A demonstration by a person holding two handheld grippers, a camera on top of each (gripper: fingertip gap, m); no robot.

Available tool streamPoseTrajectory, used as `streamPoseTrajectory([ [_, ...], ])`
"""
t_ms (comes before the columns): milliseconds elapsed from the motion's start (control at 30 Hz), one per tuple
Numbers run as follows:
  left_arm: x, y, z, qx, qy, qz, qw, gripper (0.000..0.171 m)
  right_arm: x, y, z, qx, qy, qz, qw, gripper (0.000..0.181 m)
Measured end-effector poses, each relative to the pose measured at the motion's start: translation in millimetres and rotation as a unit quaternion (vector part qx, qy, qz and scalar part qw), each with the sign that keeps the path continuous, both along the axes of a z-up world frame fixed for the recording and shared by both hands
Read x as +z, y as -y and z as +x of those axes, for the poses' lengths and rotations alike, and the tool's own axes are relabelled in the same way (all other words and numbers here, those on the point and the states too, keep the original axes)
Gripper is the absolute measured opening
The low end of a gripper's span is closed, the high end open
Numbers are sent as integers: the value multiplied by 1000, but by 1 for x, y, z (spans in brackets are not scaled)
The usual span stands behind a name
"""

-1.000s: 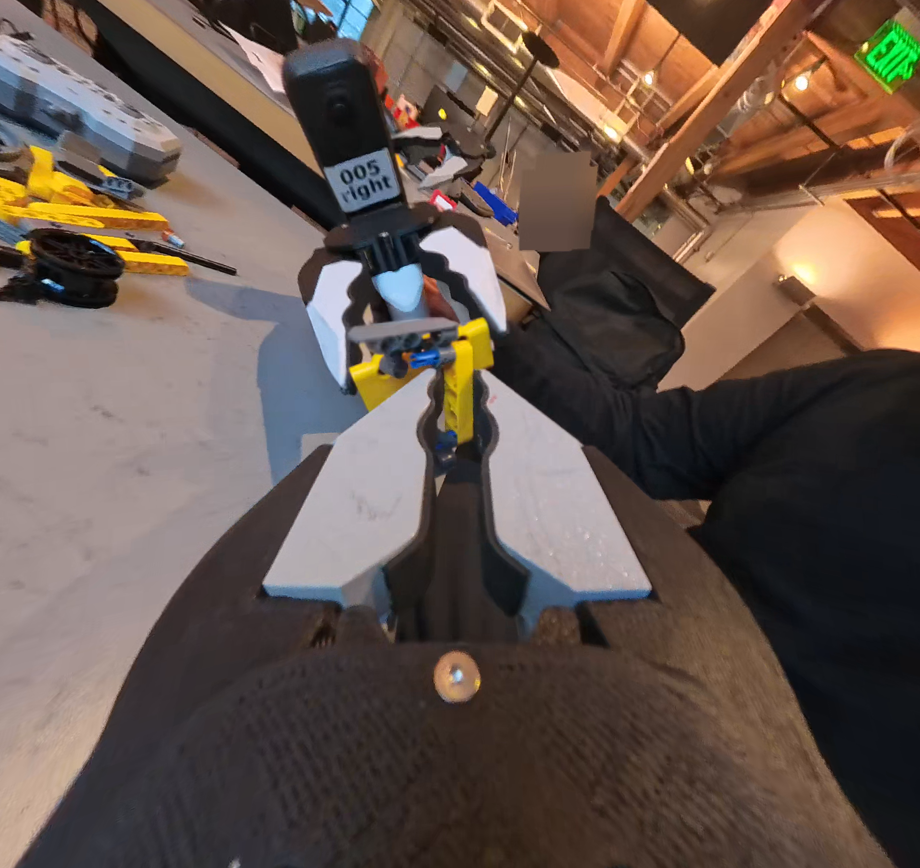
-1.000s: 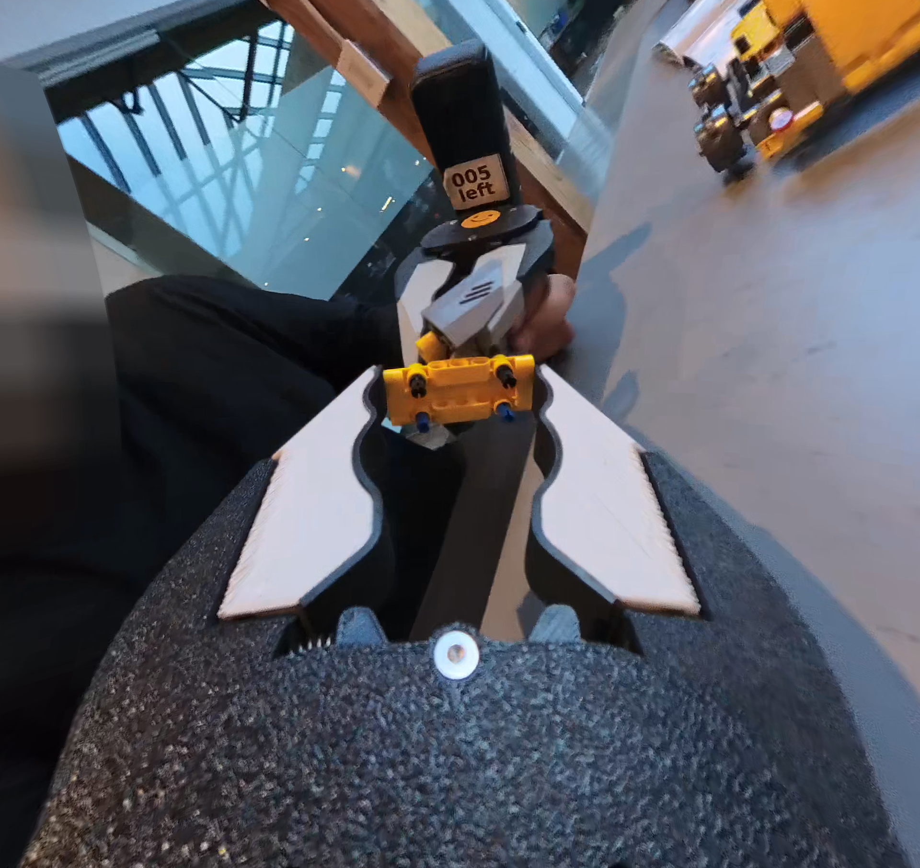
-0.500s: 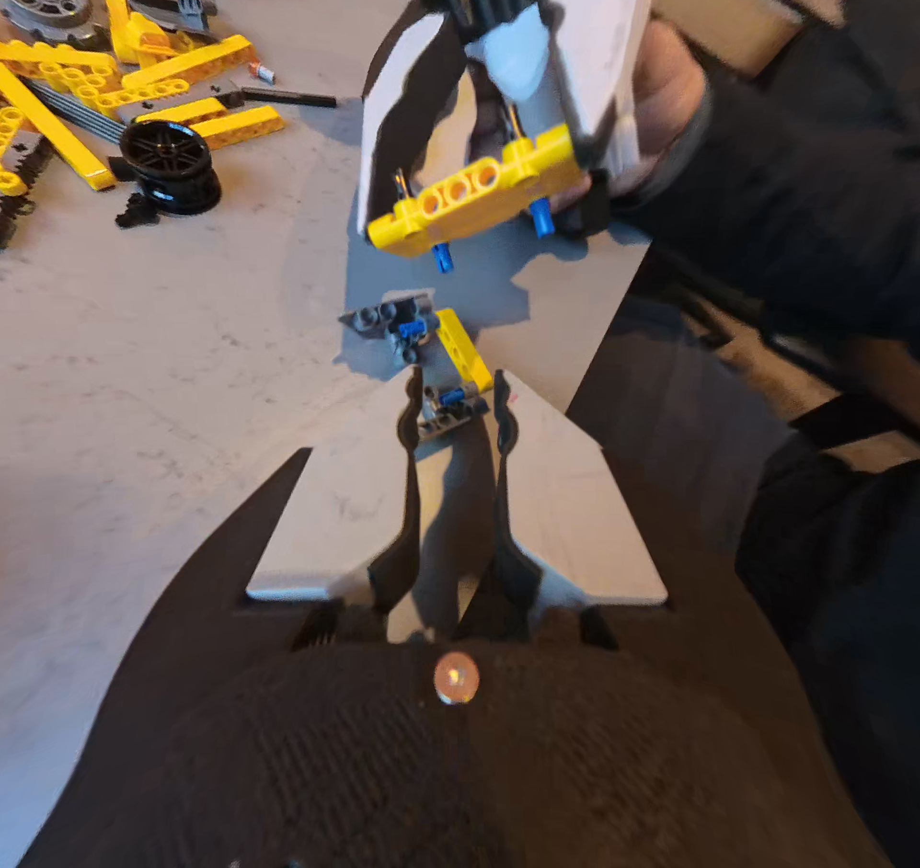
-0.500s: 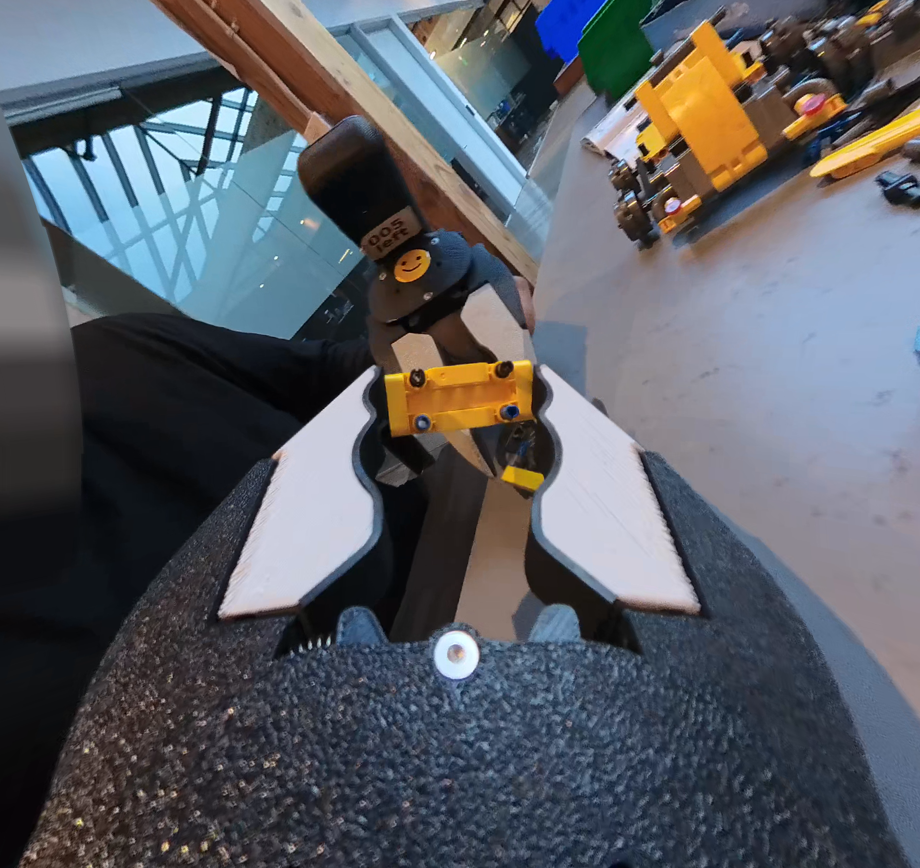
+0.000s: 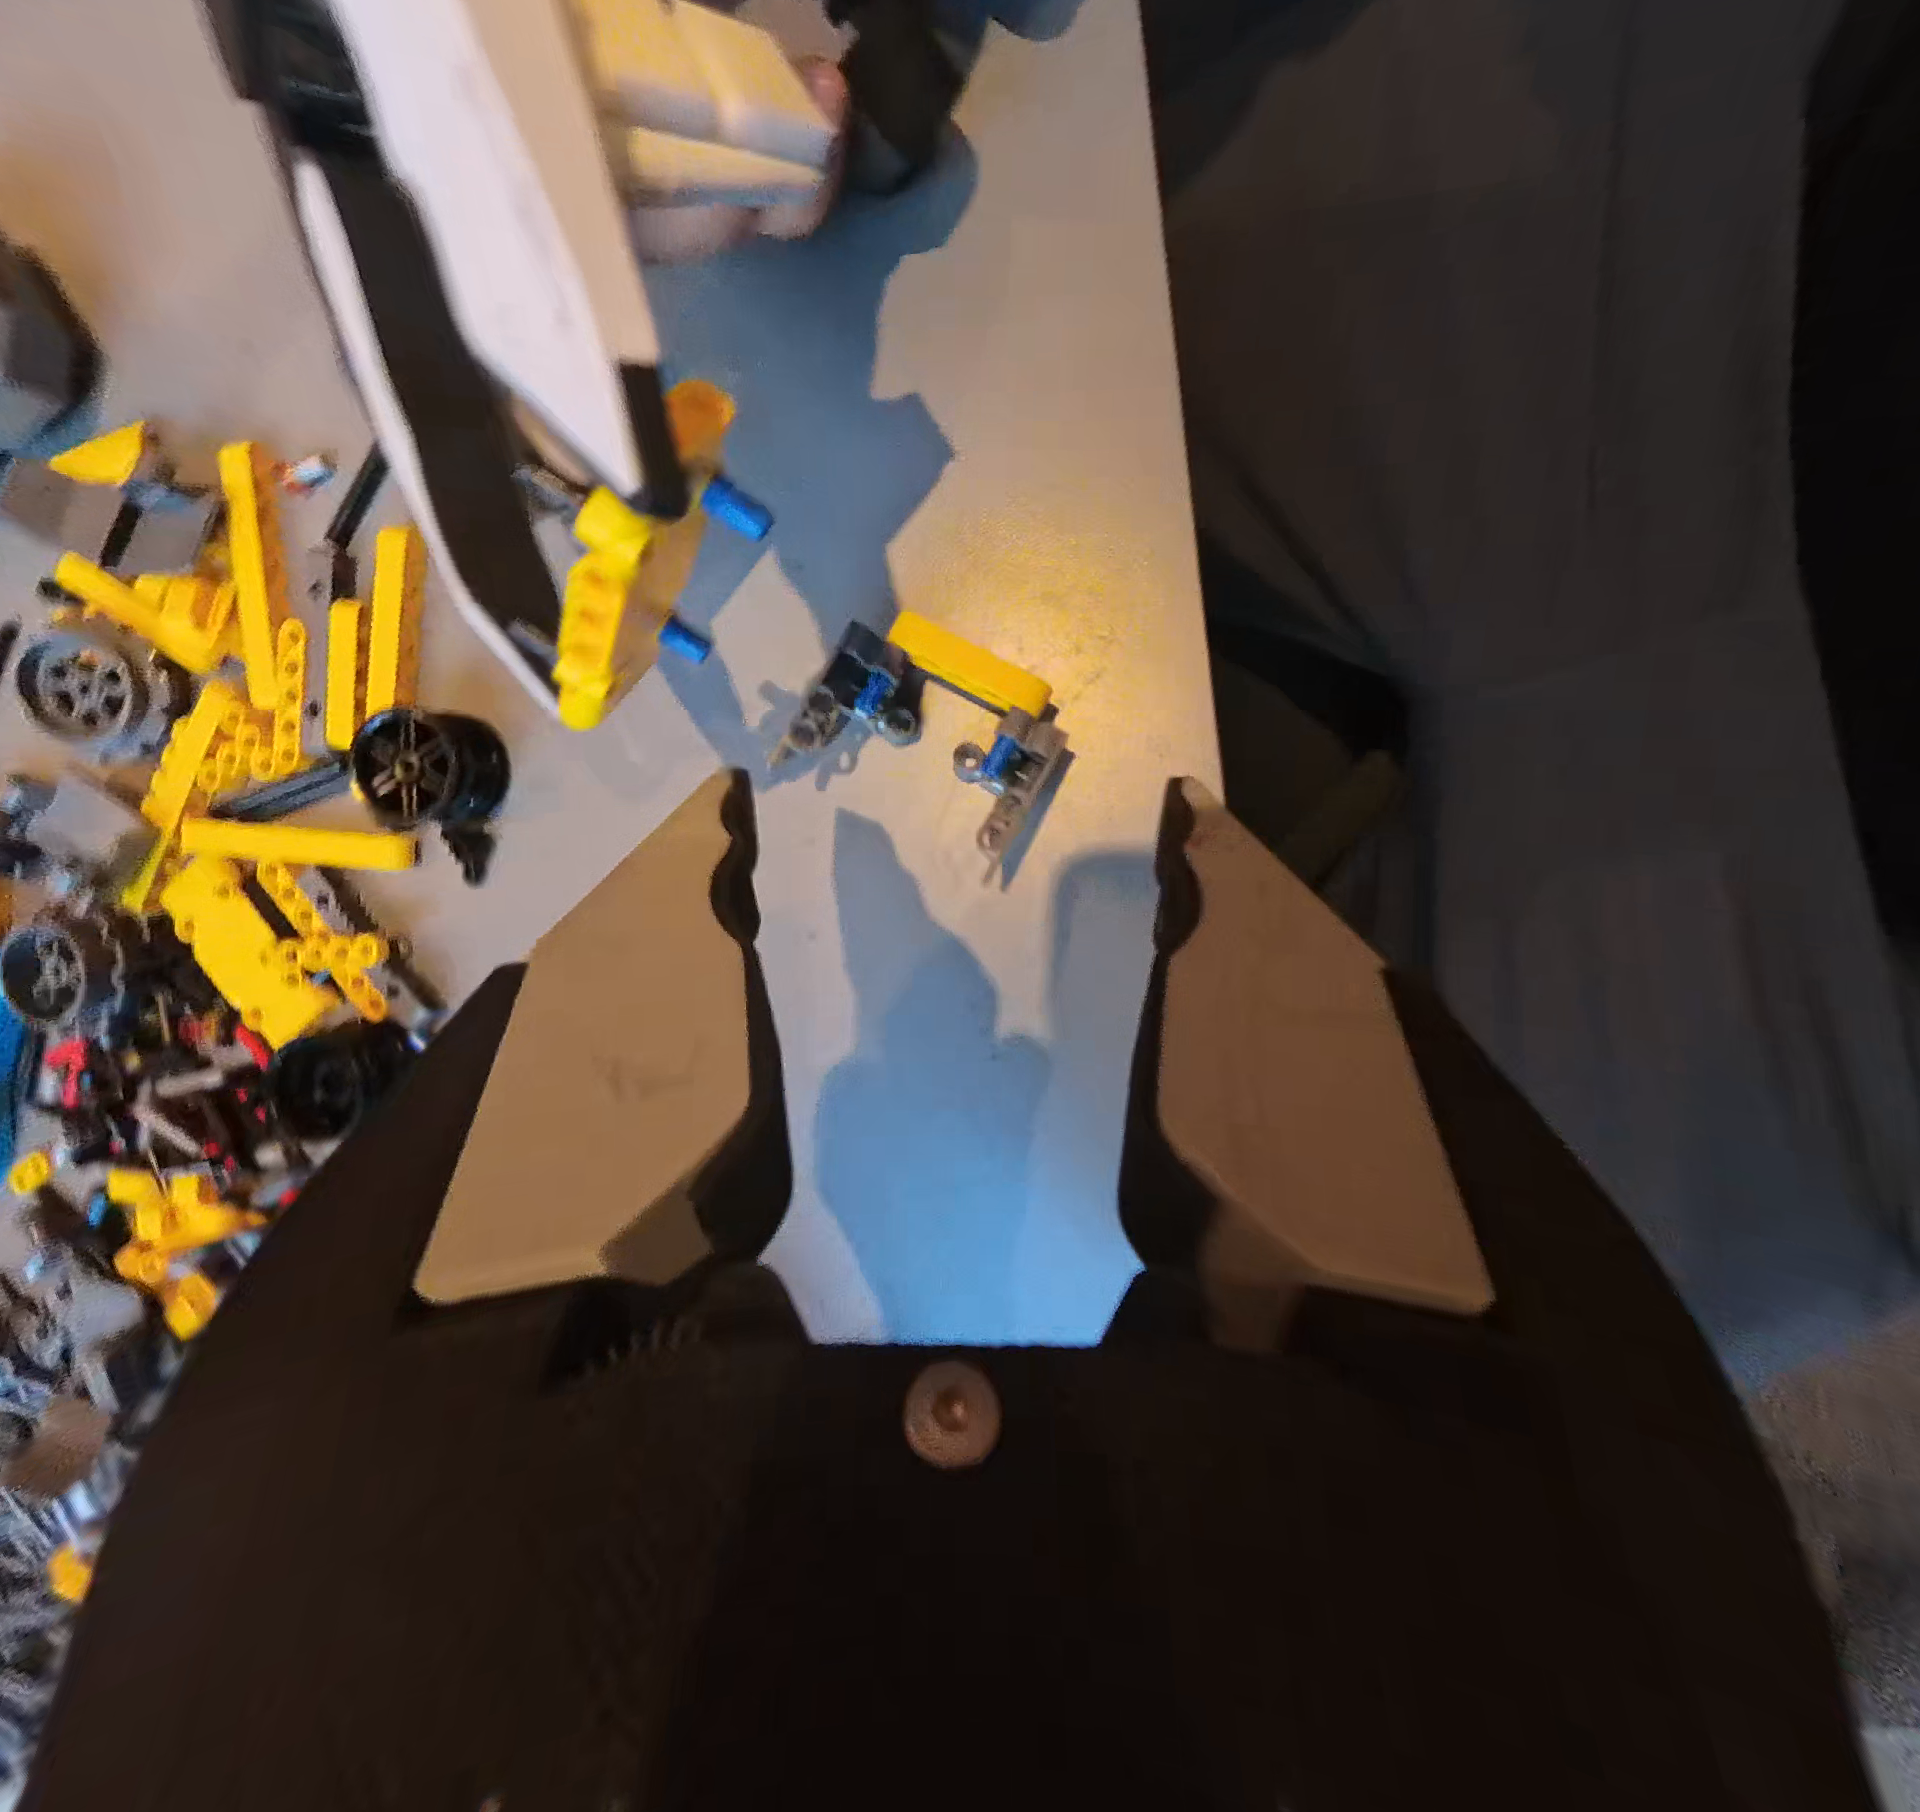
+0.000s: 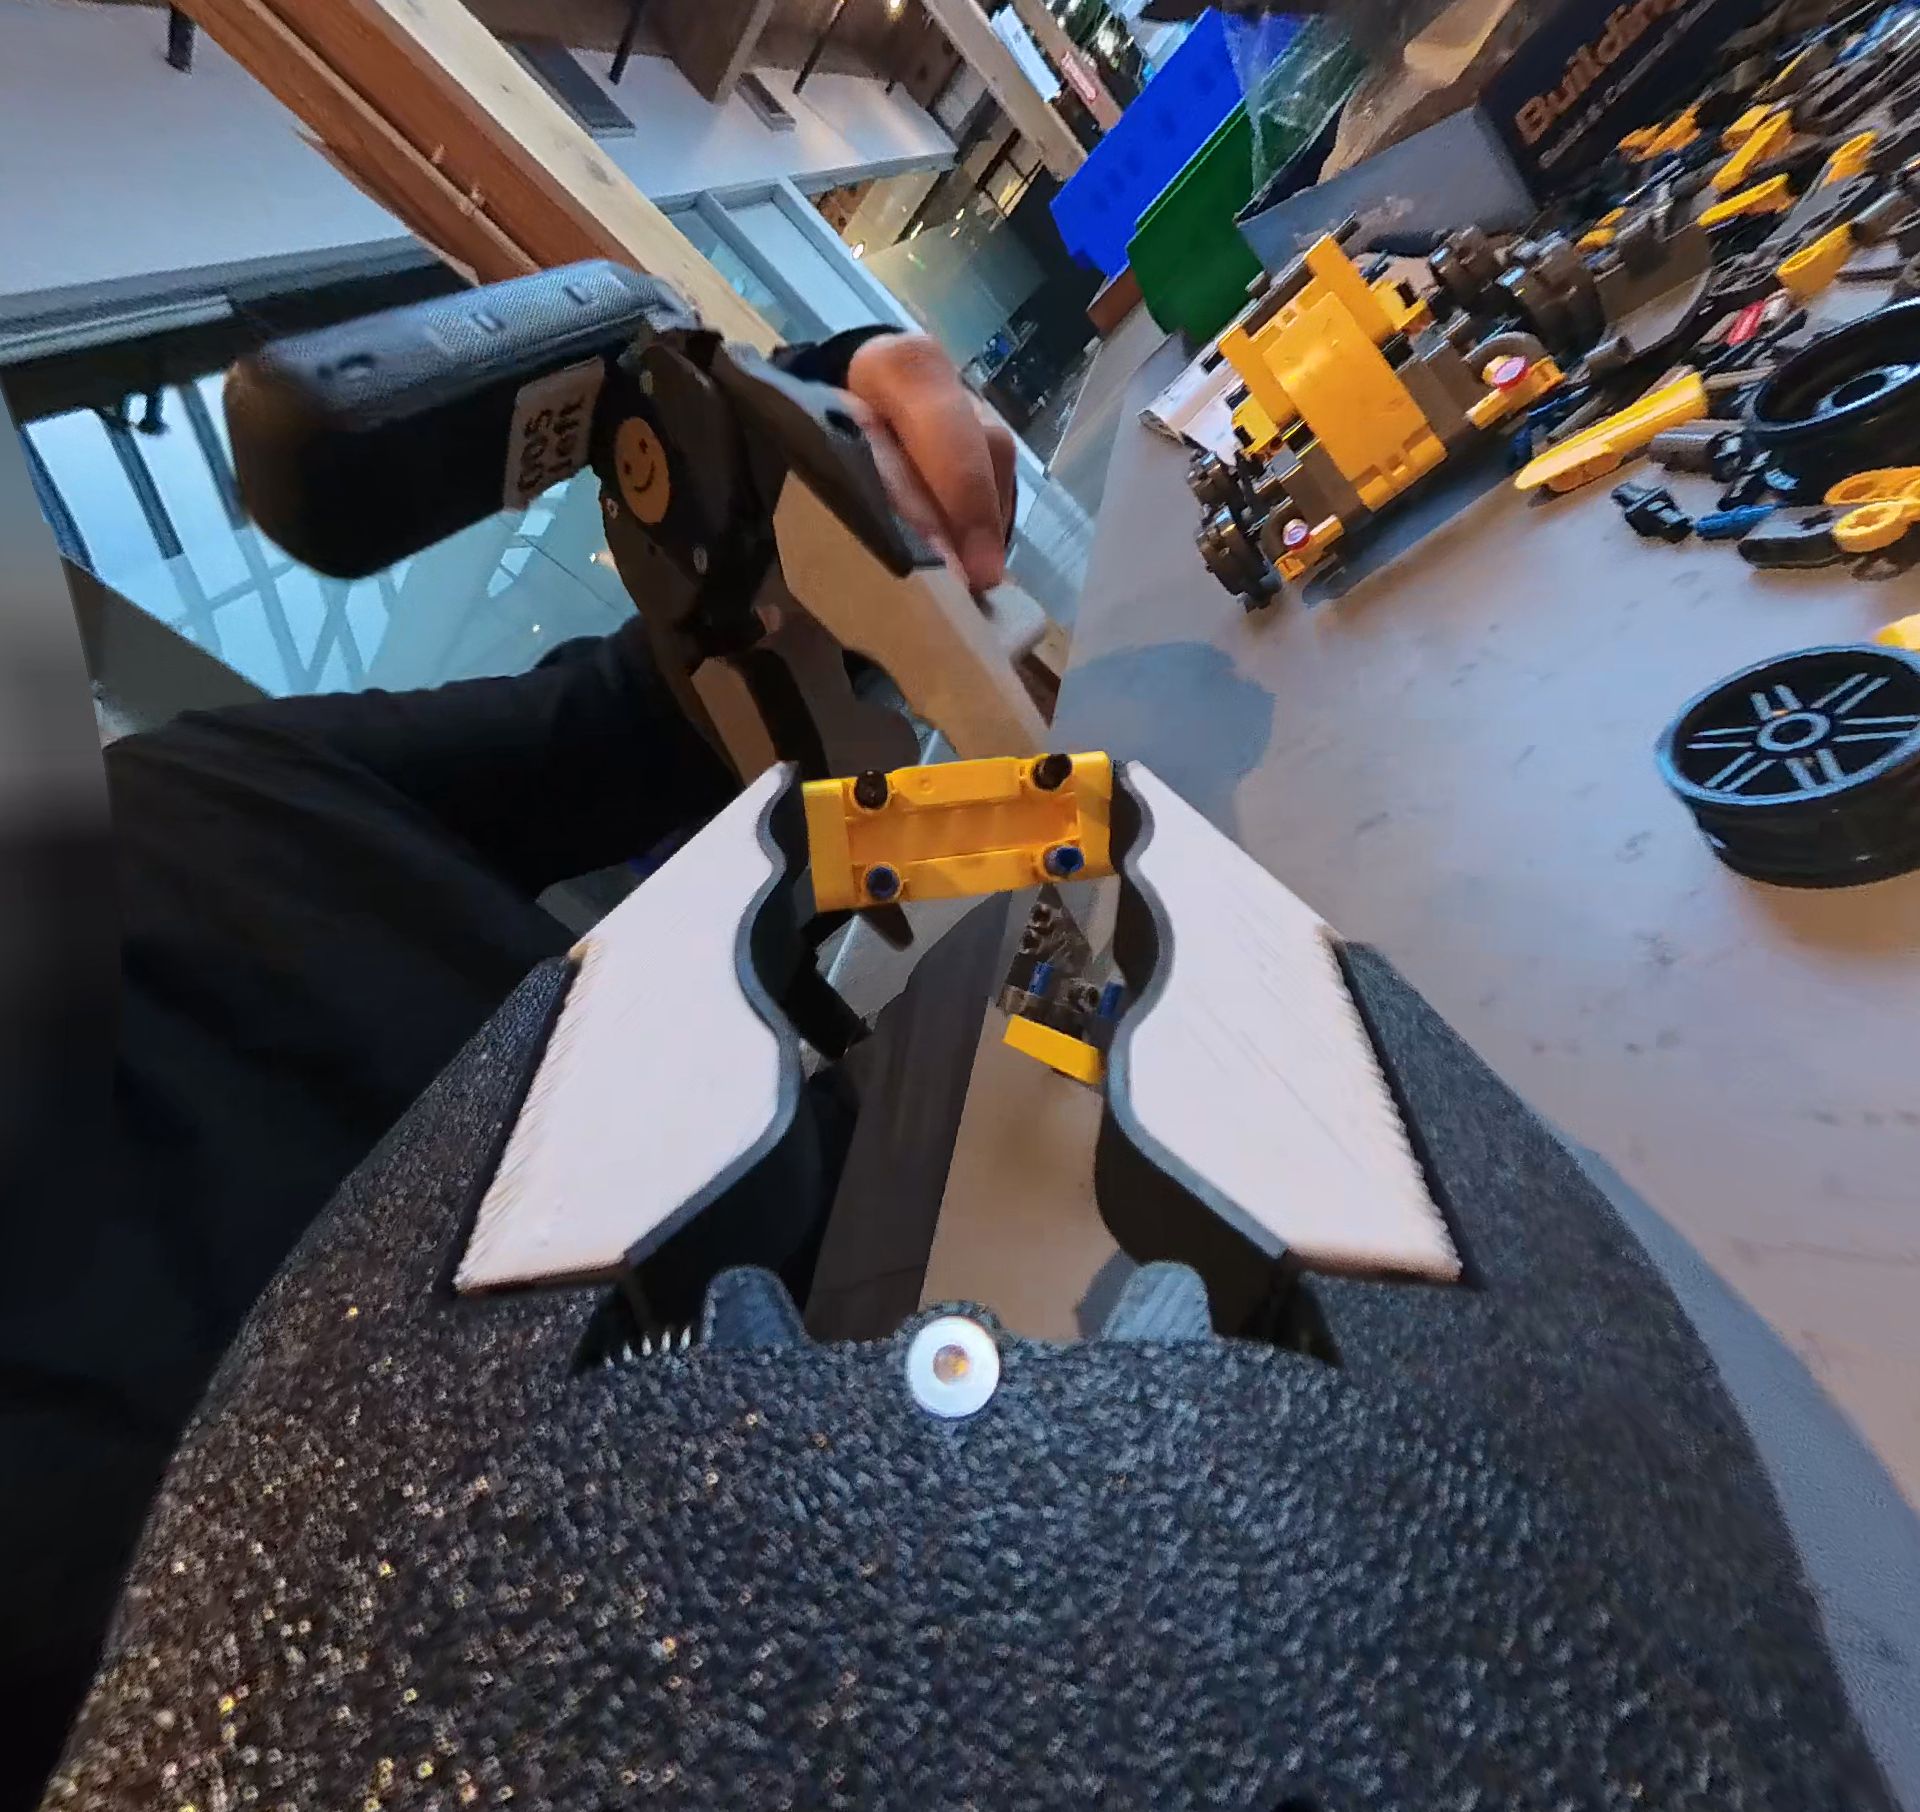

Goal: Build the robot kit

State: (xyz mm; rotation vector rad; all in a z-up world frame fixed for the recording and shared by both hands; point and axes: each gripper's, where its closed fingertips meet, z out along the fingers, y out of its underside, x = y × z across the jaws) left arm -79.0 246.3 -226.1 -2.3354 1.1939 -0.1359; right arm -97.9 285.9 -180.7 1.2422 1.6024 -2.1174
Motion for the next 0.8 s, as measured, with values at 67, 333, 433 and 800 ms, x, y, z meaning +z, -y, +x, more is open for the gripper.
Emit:
streamPoseTrajectory([
  [67, -8, -9, 2, -25, -25, -6, 999, 75, 0, -8, -2, -15, 2, -4, 1000, 58],
  [333, -46, -10, 0, -66, -72, -54, 994, 65, -8, -29, -5, -68, -2, 51, 996, 58],
  [433, -46, -15, -6, -27, -65, -44, 997, 64, -12, -28, -6, -75, -8, 85, 994, 58],
  [800, -17, -23, -40, 185, -98, 244, 947, 62, -30, -15, 2, -65, -101, 304, 945, 58],
])
